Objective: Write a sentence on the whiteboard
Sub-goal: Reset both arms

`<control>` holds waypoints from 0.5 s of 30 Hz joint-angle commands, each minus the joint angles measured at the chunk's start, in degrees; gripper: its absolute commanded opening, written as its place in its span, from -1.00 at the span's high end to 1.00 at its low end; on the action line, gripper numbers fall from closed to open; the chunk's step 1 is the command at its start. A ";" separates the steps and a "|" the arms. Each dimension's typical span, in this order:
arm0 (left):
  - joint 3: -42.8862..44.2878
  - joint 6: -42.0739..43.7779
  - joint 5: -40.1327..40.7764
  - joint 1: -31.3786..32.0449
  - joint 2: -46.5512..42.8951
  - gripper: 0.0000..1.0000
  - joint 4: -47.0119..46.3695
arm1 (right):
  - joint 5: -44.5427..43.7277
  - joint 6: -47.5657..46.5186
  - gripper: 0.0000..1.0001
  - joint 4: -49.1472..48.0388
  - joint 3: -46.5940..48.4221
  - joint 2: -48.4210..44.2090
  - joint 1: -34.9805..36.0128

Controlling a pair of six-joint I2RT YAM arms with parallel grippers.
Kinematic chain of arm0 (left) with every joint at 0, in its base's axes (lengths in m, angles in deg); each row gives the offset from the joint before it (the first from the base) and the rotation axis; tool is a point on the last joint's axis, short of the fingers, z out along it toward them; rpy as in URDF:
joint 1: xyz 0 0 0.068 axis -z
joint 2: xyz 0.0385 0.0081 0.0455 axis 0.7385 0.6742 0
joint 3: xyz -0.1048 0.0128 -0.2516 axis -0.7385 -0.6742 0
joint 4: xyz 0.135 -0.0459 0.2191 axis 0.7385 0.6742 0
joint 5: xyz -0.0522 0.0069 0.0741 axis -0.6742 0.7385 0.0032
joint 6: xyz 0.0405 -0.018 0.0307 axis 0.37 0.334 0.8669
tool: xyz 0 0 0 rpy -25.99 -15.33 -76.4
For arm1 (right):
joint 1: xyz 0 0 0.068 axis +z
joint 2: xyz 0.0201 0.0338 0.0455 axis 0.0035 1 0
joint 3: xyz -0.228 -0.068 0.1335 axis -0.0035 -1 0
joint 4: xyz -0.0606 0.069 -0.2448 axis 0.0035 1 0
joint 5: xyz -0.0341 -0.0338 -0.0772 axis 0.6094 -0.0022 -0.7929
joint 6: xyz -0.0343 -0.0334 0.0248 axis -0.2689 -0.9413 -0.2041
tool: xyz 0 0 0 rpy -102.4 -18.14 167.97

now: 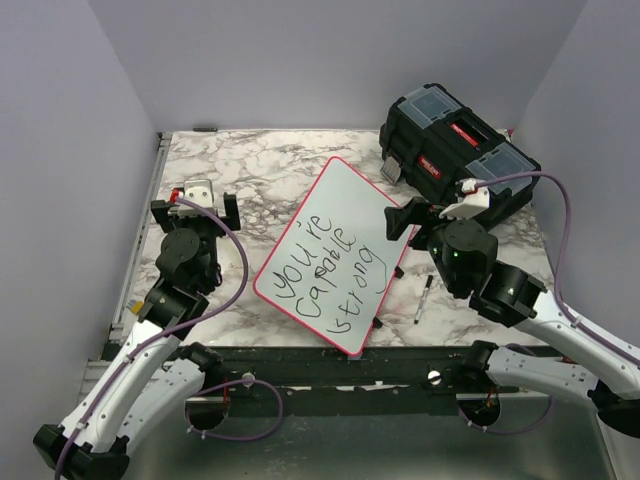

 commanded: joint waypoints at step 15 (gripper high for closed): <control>1.66 -2.01 -2.86 -1.44 0.23 -0.97 -0.14 | 5.72 -1.99 -1.00 -4.30 -0.95 -2.26 -0.21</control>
